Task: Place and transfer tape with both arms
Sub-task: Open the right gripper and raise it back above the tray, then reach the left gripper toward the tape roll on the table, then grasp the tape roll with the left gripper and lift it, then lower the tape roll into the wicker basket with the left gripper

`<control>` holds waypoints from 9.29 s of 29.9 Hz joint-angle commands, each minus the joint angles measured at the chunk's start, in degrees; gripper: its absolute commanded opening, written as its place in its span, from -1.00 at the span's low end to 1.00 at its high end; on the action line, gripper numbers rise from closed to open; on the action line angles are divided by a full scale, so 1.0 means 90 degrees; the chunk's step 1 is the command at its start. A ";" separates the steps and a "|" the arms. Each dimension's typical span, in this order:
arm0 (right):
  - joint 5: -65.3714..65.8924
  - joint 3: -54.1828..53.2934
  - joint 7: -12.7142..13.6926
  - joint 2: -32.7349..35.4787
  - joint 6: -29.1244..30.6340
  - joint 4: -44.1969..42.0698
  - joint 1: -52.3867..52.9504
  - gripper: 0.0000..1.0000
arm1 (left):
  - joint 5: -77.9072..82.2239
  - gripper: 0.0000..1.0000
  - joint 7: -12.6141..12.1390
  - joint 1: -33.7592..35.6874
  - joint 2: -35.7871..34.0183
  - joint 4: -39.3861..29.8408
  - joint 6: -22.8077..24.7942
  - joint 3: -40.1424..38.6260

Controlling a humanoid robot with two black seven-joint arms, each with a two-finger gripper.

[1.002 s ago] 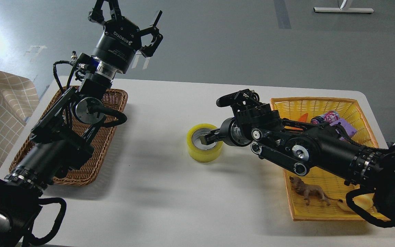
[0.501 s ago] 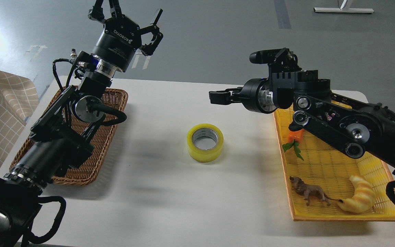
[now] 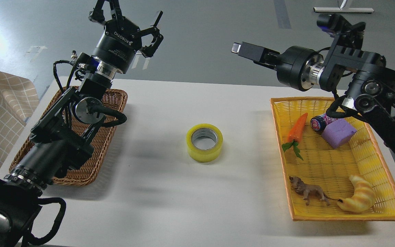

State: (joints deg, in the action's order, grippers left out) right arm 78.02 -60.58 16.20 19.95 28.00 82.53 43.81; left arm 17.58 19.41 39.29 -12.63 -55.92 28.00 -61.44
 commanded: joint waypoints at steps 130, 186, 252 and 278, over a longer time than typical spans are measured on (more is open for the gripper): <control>-0.7311 -0.3718 -0.0033 -0.2217 0.0000 -0.1660 -0.2573 1.00 | 1.0146 0.95 -0.1687 0.1005 -0.1849 -0.1442 -0.2066 0.5040; -0.7311 -0.3737 -0.0043 -0.2217 0.0000 -0.1719 -0.2749 1.00 | 0.9814 -0.44 -0.2547 0.0820 -0.0296 -0.0310 -0.1637 0.5333; -0.7311 -0.3757 -0.0043 -0.2217 0.0000 -0.1728 -0.2759 1.00 | 0.9531 -1.00 -0.1249 0.2080 -0.4778 -0.1218 -0.1353 0.5538; -0.7321 -0.3747 -0.0043 -0.2217 0.0000 -0.1797 -0.2749 1.00 | 0.9277 -1.00 -0.1112 0.0567 -0.5169 -0.0955 -0.2124 0.5548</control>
State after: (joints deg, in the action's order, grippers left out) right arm 12.14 -94.38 15.82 0.00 28.00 66.35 19.08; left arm 101.15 9.31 45.70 -59.24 -65.56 9.67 -11.53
